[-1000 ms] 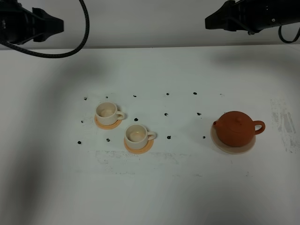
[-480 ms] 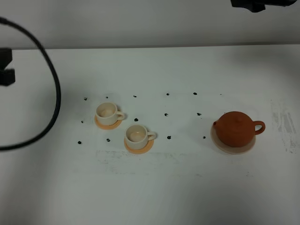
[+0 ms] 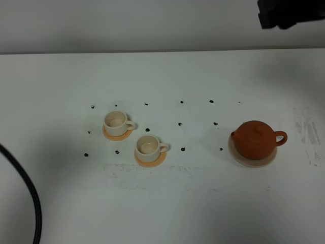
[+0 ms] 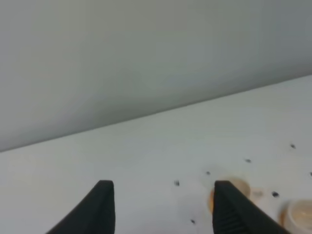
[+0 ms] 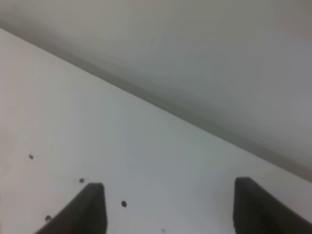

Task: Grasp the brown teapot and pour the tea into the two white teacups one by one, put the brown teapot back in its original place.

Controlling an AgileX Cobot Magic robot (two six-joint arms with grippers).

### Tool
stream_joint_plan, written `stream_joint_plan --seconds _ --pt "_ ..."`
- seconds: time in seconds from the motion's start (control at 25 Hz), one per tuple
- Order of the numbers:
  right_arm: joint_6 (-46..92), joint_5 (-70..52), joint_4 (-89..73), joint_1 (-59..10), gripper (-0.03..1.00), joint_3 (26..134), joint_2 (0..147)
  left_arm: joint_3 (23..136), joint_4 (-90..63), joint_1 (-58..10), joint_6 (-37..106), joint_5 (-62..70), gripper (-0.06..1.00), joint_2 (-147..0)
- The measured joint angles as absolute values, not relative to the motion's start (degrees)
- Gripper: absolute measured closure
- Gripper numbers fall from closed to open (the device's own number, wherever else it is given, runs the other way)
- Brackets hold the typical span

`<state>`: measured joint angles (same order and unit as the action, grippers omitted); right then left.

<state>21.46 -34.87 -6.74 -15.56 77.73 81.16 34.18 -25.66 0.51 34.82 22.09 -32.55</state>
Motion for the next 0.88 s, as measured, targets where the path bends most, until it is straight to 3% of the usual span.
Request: stream_joint_plan --seconds 0.32,0.88 --pt "19.5 -17.7 -6.8 -15.6 0.44 56.0 69.1 34.1 -6.9 0.5 16.9 41.7 0.56 -17.1" --pt "12.9 -18.6 -6.9 -15.6 0.44 47.6 60.2 31.4 -3.8 0.5 8.4 58.9 0.57 -3.8"
